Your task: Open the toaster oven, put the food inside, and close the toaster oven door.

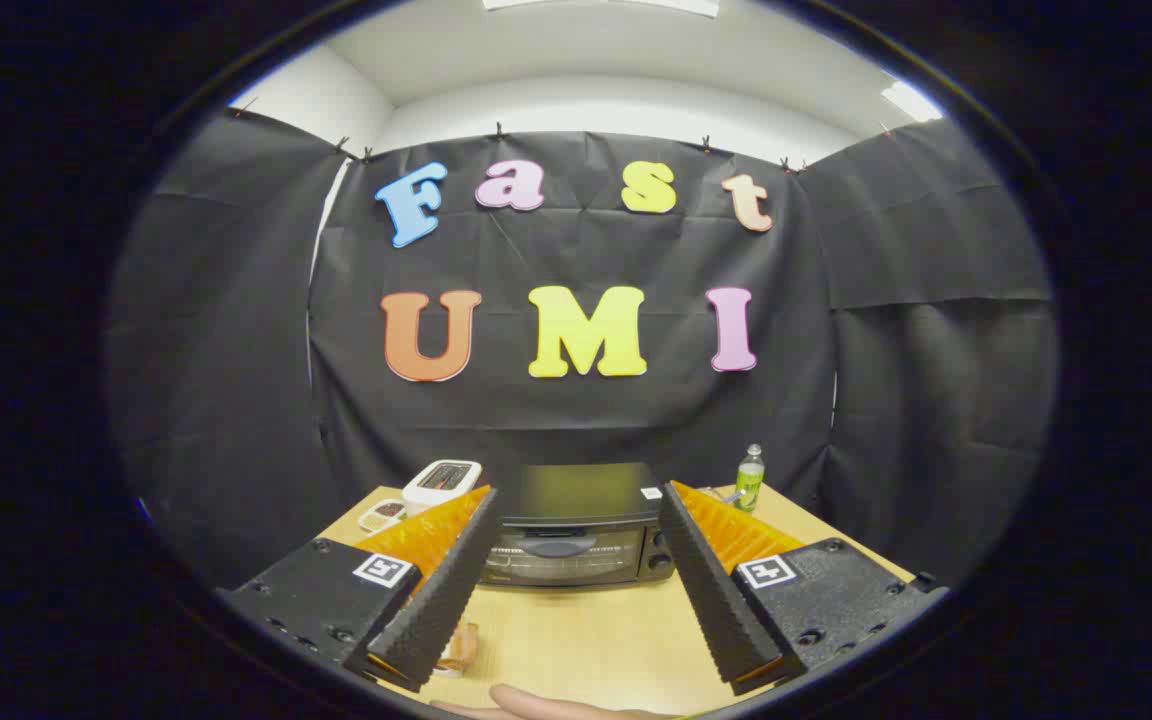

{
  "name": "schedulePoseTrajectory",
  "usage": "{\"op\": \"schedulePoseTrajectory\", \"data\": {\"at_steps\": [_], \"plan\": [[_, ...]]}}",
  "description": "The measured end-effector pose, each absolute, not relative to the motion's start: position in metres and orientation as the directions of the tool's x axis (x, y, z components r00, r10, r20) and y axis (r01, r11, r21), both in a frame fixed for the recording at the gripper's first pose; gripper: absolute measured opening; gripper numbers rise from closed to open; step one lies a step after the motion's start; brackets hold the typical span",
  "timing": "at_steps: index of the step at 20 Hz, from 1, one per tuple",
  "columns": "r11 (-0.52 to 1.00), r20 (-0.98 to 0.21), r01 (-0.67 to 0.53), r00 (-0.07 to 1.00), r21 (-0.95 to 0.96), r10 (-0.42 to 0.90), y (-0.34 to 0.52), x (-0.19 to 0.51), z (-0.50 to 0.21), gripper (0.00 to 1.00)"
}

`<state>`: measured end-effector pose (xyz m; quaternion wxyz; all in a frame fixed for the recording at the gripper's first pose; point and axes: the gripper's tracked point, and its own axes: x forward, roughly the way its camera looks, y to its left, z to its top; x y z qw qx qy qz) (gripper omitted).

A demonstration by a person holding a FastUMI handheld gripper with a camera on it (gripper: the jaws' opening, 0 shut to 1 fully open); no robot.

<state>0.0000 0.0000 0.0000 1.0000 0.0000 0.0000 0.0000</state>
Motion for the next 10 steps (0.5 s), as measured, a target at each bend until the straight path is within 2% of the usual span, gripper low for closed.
{"op": "schedulePoseTrajectory", "data": {"at_steps": [10], "plan": [[0.999,-0.031,0.043,0.999,0.015,-0.042,-0.021,0.019,-0.017,1.00]]}}
